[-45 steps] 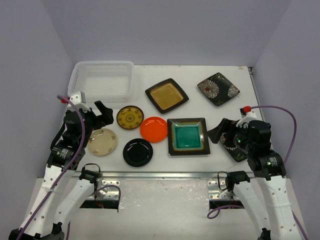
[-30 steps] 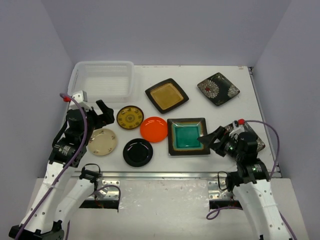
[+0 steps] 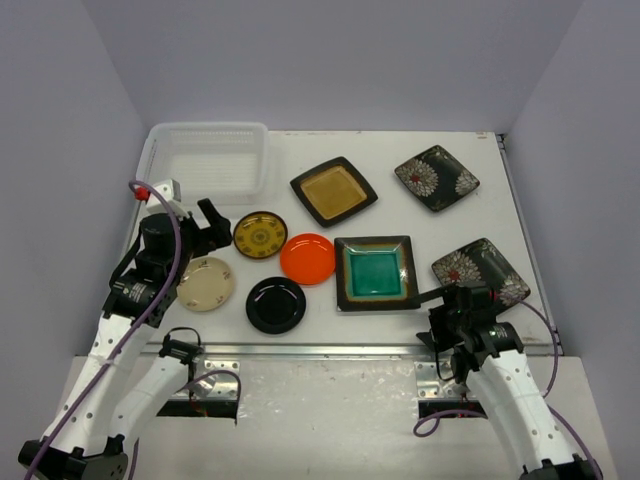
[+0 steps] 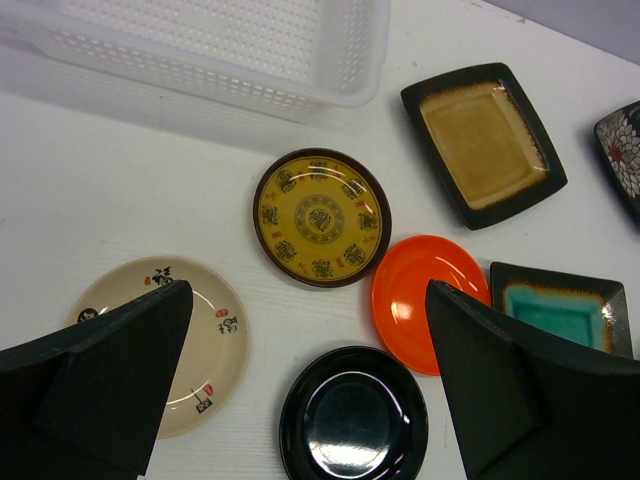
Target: Place the plates into the plastic bin on the countertop
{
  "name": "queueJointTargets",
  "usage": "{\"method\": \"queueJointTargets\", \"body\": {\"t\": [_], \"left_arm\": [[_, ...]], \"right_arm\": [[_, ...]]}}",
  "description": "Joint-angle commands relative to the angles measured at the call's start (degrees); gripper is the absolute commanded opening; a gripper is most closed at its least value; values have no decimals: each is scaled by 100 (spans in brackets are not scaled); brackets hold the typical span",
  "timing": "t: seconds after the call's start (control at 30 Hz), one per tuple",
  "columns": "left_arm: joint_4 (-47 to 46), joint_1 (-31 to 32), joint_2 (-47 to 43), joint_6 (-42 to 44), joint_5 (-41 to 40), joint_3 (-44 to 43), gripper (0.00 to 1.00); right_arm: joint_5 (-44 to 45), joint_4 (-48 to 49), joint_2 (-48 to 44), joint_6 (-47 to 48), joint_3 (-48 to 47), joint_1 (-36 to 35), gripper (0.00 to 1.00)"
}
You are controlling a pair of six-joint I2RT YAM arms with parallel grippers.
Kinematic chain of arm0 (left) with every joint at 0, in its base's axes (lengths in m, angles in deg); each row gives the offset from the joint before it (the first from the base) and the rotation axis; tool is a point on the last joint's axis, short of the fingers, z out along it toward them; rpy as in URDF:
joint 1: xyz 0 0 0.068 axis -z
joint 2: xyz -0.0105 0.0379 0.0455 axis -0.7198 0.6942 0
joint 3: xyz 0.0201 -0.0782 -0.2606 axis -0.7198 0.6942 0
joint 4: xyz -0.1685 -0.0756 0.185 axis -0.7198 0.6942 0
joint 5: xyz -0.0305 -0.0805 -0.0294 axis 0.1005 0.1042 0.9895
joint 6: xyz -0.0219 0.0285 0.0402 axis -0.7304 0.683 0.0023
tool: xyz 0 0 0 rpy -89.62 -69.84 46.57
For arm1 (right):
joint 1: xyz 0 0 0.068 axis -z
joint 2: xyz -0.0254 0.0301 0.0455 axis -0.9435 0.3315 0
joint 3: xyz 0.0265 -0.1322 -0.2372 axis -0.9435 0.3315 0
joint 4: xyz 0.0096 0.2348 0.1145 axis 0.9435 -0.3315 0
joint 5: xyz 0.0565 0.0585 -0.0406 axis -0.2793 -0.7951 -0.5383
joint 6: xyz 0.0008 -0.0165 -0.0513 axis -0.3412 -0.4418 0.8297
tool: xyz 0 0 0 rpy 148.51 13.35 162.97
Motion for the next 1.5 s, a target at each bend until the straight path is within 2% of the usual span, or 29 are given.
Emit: {"method": "queueJointTargets", "body": {"t": [0.0, 0.13, 0.27, 0.33, 0.5, 0.73, 0.87, 0.93, 1.1, 1.27, 1.4, 1.47], "left_arm": [[-228, 63, -150, -37, -6, 11, 100], [-224, 63, -159, -40, -17, 3, 100], [-214, 63, -201, -45, -79, -6, 100], [-198, 63, -229, -45, -113, -6, 100], [-201, 63, -244, -45, -97, -2, 100], [-205, 63, -232, -45, -62, -6, 100], [-200, 63, -279, -45, -69, -6, 100], [-206, 71, -287, -45, -61, 2, 100], [-212, 68, -212, -51, 20, -15, 100], [-198, 71, -71, -202, 387, -72, 100], [-423, 71, 188, -781, 1580, 266, 100], [-909, 84, 432, -1093, 2107, 570, 100]], "right_arm": [[458, 859, 348, -594, 255, -319, 98], [783, 1518, 843, -1016, 563, -786, 89], [1524, 1953, 1428, -1601, 689, -1425, 83], [1834, 2221, 1573, -1817, 835, -1615, 69], [2247, 2555, 1798, -2194, 1165, -1806, 48], [2374, 3375, 2464, -2339, 1413, -1815, 32], [2296, 3534, 2419, -2347, 1474, -1824, 7], [2253, 3460, 2150, -2417, 1515, -1840, 0], [2476, 2489, 943, -2570, 1248, -1850, 0], [2804, 2299, 245, -2273, 820, -1850, 0], [2868, 2563, 156, -2016, 570, -1850, 0], [2896, 2951, 66, -1891, 582, -1850, 0]]}}
